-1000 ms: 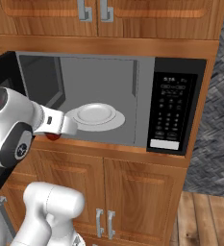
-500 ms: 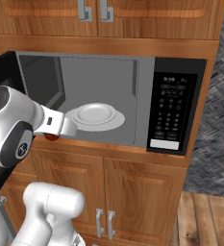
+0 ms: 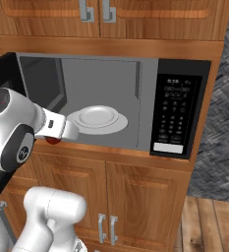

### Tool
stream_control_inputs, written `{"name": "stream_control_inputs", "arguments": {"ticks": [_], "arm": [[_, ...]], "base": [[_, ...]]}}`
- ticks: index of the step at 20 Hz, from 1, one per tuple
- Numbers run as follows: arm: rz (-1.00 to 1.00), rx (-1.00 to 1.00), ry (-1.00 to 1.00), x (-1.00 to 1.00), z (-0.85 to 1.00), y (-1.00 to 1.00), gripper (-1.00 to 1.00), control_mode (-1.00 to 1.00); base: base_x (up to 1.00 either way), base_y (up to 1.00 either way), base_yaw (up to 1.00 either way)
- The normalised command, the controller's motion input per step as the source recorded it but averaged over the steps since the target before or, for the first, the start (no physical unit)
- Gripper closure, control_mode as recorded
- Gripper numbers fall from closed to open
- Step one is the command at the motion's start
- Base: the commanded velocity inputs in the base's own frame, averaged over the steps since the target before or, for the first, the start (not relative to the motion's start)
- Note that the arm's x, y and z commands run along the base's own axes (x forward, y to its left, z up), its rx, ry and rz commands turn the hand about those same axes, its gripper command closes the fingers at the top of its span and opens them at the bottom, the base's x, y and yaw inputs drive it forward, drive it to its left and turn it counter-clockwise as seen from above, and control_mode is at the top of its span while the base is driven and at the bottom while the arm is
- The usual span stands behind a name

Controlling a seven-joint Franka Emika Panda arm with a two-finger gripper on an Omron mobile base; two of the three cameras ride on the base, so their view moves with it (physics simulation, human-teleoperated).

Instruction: Pick the bell pepper from the microwave and place it on plate located on the counter.

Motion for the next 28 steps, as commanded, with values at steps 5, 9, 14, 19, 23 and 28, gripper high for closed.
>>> {"name": "stream_control_inputs", "arguments": {"ticks": [5, 9, 14, 19, 23, 28], "arm": [[0.00, 0.00, 0.00, 0.00, 0.00, 0.00, 1.00, 1.00], [0.00, 0.00, 0.00, 0.00, 0.00, 0.00, 1.00, 1.00], [0.00, 0.00, 0.00, 0.00, 0.00, 0.00, 1.00, 1.00], [0.00, 0.00, 0.00, 0.00, 0.00, 0.00, 1.00, 1.00], [0.00, 0.00, 0.00, 0.00, 0.00, 0.00, 1.00, 1.00], [0.00, 0.00, 0.00, 0.00, 0.00, 0.00, 1.00, 1.00]], "base": [[-0.50, -0.73, 0.01], [-0.84, -0.92, 0.07], [-0.92, -0.45, 0.57], [-0.56, -0.24, 0.97], [-0.47, -0.25, 0.99], [-0.45, -0.23, 1.00]]}}
